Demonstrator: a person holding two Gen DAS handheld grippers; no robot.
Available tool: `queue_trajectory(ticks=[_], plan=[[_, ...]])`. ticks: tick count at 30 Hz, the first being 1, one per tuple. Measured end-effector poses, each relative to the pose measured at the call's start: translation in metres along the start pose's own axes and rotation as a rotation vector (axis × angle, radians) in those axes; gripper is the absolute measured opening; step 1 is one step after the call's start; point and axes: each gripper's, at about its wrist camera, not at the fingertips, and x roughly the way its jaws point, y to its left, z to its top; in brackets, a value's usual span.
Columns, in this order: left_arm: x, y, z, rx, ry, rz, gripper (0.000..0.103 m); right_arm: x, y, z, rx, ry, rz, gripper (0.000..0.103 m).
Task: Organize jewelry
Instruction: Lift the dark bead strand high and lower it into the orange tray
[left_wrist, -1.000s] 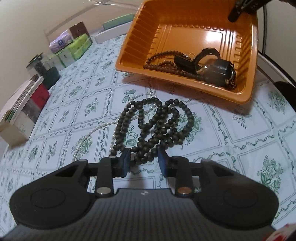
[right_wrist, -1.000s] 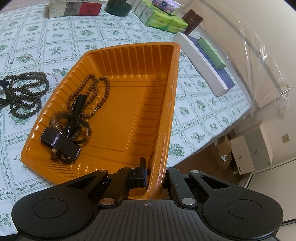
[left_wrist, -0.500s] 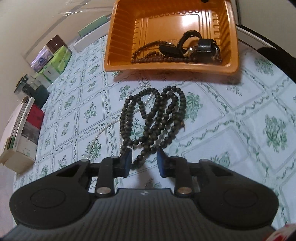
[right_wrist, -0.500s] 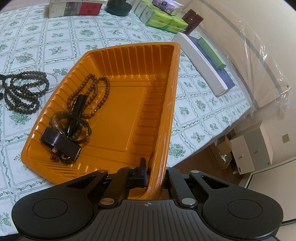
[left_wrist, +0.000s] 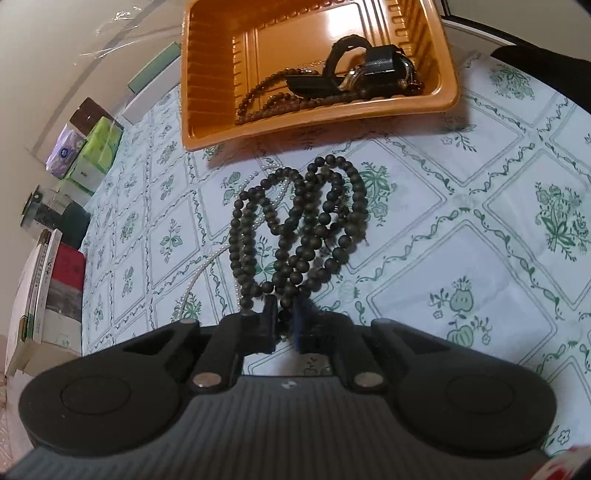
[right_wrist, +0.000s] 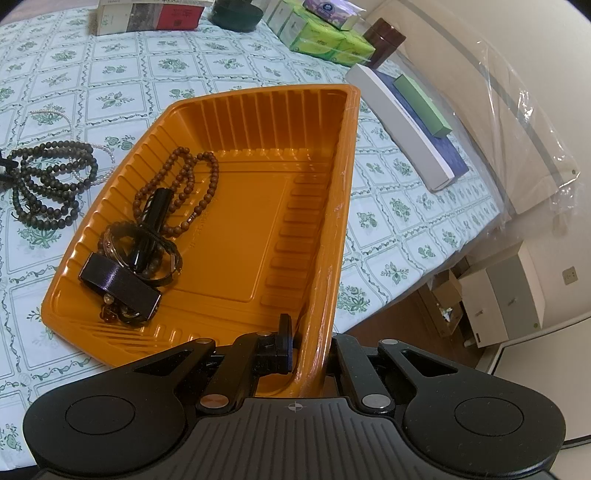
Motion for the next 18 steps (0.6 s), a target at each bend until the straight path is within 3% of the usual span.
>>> queue_trajectory(ticks=[5,11,18], plan=[[-0.016,-0.004,0.001,0.044,-0.052,0.068,0.006,-0.001,0.001,0.0,-0.001,-0.002,0.0,0.004],[-0.057,0.016,0.015,0.055,-0.156,0.188,0.006,-0.001,0.0,0.0,0.0,-0.002,0.0,0.004],[-0.115,0.066,0.044,-0.042,-0.311,0.253,0.006,-0.001,-0.001,0.0,0.001,-0.003,0.0,0.004]])
